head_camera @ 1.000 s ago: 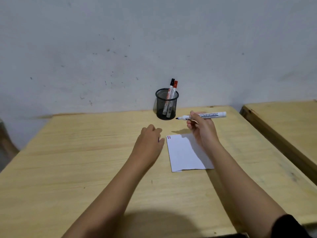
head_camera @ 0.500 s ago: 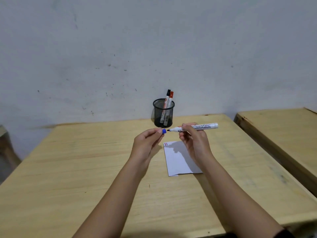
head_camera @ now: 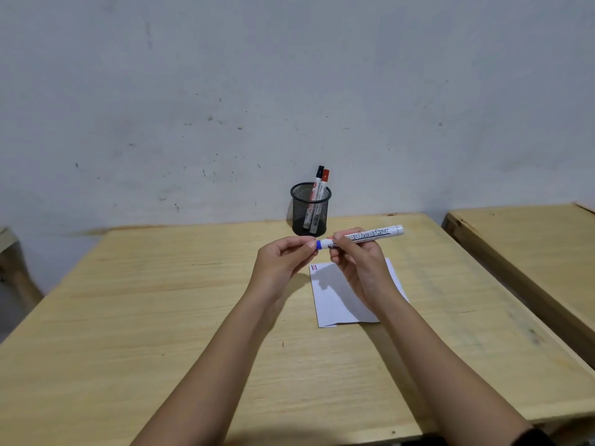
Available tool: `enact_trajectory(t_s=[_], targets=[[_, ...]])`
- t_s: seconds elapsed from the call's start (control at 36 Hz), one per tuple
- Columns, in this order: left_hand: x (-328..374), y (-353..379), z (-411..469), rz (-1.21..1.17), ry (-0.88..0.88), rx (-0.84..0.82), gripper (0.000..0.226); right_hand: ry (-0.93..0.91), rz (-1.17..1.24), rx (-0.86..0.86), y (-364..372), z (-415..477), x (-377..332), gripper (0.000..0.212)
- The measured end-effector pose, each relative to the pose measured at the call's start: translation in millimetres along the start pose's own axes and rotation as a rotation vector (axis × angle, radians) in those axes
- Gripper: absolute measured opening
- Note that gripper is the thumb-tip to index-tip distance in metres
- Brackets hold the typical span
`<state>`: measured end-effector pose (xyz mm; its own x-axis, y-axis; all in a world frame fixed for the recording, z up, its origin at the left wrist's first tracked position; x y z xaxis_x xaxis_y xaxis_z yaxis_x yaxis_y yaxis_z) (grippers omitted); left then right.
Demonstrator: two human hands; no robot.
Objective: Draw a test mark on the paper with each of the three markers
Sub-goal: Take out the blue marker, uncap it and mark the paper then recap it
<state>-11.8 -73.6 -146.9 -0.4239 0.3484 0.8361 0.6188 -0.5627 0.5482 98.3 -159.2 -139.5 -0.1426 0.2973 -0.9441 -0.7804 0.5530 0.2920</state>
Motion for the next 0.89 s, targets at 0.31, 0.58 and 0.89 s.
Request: enact_trajectory(t_s=[0.31,0.58,0.89], targets=[[11,-14,1,0.041,0.014,0.004,0.008,0.022,-0.121,-0.08,7,-1,4,0.007],[39,-25,13,0.015,0.096,0.077,0.012,0.027,-0.174,-0.051,-16,5,-2,0.014],[62,22,35,0.361,0.347,-0.016,0.015,-0.116,-0.812,-0.14,5,20,-8,0.022]])
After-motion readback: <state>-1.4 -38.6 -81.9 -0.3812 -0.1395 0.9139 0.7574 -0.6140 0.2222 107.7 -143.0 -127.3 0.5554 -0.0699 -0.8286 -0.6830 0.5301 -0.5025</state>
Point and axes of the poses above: each hand's wrist, its own z-axis towards the middle knuckle, its own y-axis out of the palm, x = y × z, the point moved 5 cm from there along z, towards the middle knuckle, and after that the axes turned 12 degrees about -z, right-handed, at the moved point
